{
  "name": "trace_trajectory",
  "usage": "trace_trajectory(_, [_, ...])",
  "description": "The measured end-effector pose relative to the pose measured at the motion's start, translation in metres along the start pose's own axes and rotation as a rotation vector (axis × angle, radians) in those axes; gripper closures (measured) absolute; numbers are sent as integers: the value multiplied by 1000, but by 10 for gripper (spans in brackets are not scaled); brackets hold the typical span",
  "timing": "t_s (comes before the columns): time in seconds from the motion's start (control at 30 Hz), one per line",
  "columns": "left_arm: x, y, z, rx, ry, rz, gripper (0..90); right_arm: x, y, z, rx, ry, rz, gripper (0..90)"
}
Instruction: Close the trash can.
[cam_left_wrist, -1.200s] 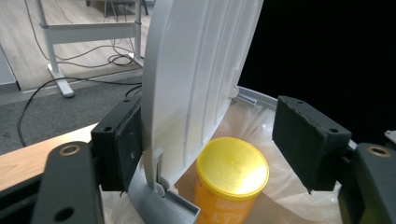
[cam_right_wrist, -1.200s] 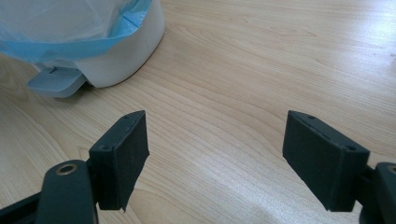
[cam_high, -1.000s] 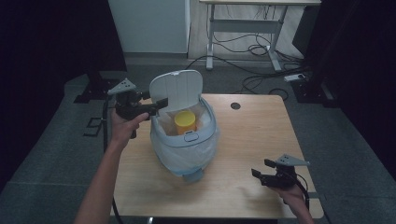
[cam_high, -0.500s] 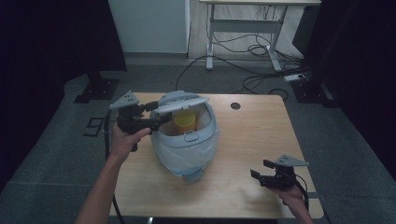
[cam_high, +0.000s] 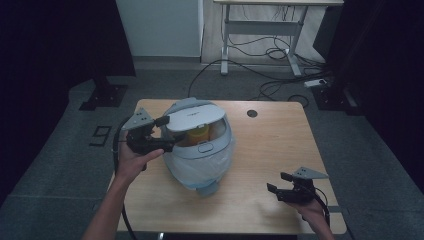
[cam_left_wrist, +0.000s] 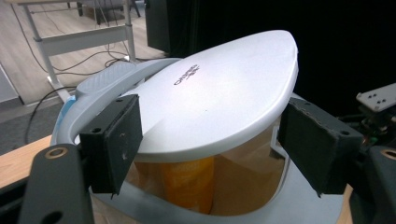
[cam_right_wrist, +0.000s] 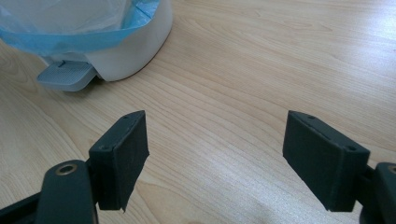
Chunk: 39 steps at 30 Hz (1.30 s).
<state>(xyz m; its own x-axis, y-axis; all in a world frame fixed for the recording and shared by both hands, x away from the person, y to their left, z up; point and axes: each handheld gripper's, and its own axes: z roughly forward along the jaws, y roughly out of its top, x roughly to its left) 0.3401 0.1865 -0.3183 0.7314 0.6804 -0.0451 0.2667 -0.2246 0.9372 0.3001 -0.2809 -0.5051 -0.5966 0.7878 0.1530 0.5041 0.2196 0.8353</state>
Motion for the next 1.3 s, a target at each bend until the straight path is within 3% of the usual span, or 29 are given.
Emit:
trace_trajectory(0.07, [-1, 0, -1, -6, -8, -4, 216, 0, 0, 1, 4, 0, 1, 220])
trace_trajectory(0.13, [1, -1, -2, -15, -80, -42, 216, 1, 0, 1, 4, -1, -2, 220])
trace_trajectory(0.2, [0, -1, -1, -10, -39, -22, 217, 1, -1, 2, 7, 0, -2, 220])
trace_trajectory(0.4, [11, -1, 7, -2, -128, -132, 200, 1, -1, 2, 15, 1, -3, 220])
trace_trajectory(0.43, [10, -1, 11, 13, -113, -139, 195, 1, -1, 2, 16, 1, -3, 220])
trace_trajectory(0.5, [8, -2, 18, 42, -37, -105, 232, 0, -1, 2, 17, -2, 1, 220])
trace_trajectory(0.57, [5, -2, 25, 57, -10, -89, 231, 1, -1, 3, 19, -2, 3, 220])
trace_trajectory(0.7, [-9, -3, 36, 65, 86, -13, 211, 1, -1, 3, 20, -3, 1, 220])
trace_trajectory(0.9, [-19, -1, 47, 50, 104, -1, 215, 0, -2, 3, 18, -7, -2, 220])
trace_trajectory(0.97, [-22, 1, 49, 76, 121, 26, 231, 0, -2, 2, 19, -8, -1, 220])
trace_trajectory(1.13, [-26, 3, 49, 92, 113, 39, 242, 0, -2, 2, 20, -10, -1, 220])
trace_trajectory(1.3, [-24, -3, 33, 19, 83, -1, 250, -2, -2, 2, 16, -8, 4, 220])
